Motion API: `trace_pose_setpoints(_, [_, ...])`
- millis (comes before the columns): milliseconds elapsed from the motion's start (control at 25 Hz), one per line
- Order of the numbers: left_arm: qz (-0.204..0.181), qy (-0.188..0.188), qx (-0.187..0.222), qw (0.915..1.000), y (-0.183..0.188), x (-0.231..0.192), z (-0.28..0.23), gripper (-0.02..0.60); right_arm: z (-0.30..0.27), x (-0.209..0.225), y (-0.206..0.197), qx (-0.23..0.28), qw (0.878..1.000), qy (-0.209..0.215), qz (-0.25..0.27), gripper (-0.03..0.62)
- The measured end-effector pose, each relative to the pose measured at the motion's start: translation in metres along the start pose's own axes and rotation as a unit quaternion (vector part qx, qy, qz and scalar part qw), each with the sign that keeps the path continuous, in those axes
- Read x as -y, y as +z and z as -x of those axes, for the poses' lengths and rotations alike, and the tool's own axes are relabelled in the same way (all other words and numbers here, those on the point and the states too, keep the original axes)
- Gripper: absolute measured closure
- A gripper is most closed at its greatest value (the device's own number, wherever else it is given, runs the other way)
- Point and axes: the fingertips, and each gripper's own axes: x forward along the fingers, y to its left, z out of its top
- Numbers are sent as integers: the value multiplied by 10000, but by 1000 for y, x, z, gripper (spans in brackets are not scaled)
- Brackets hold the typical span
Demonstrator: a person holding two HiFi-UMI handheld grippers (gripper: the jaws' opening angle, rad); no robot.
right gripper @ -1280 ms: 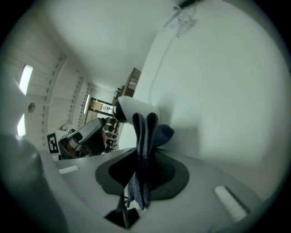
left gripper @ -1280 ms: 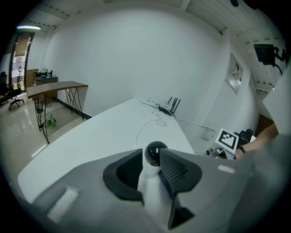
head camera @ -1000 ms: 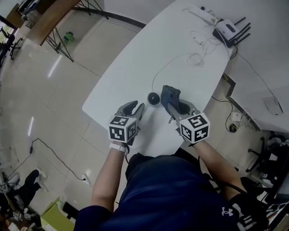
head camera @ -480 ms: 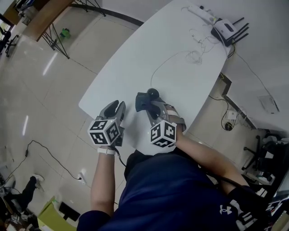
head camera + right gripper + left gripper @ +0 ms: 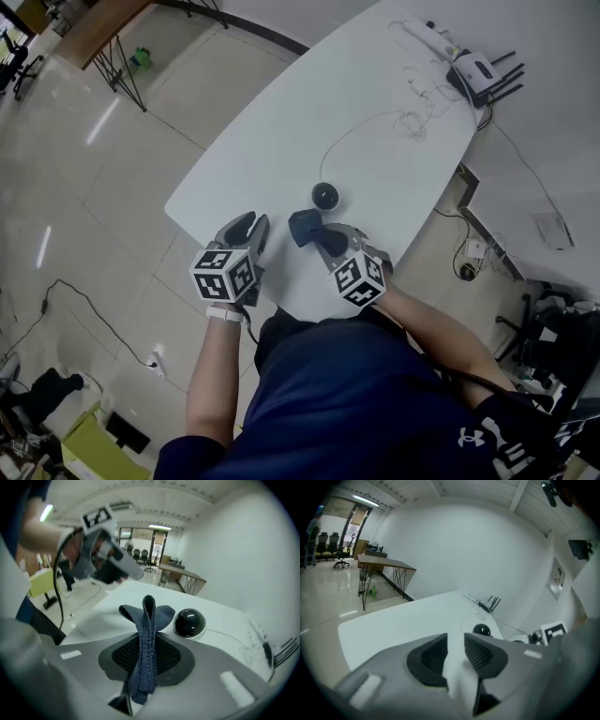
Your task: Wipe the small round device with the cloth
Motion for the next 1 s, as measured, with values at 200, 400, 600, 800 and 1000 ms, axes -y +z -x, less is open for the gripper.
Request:
trace_pose_setpoints(200, [-4,-78,21,10000,6,-2,-6,474,61,76,32,678,9856,-814,-1318,514])
trace_pose_setpoints(400, [-106,-161,-38,9998,9,8,-13,477,66,132,51,100,9750,-1552,-1590,514])
trace_pose_setpoints(600, [-122,-190,-46,9997,8,14,-13,477,21,91,66,-520,9908,-1062,-656,514])
trace_pose_setpoints(800, [-9,-149,-31,9999,1,9,-6,477,-3,53,62,-741,9926,-933,227,513])
trace_pose_setpoints(1000, [119,-82,-28,9999,-8,4,1,477,-13,28,56,-800,9928,-753,477,513])
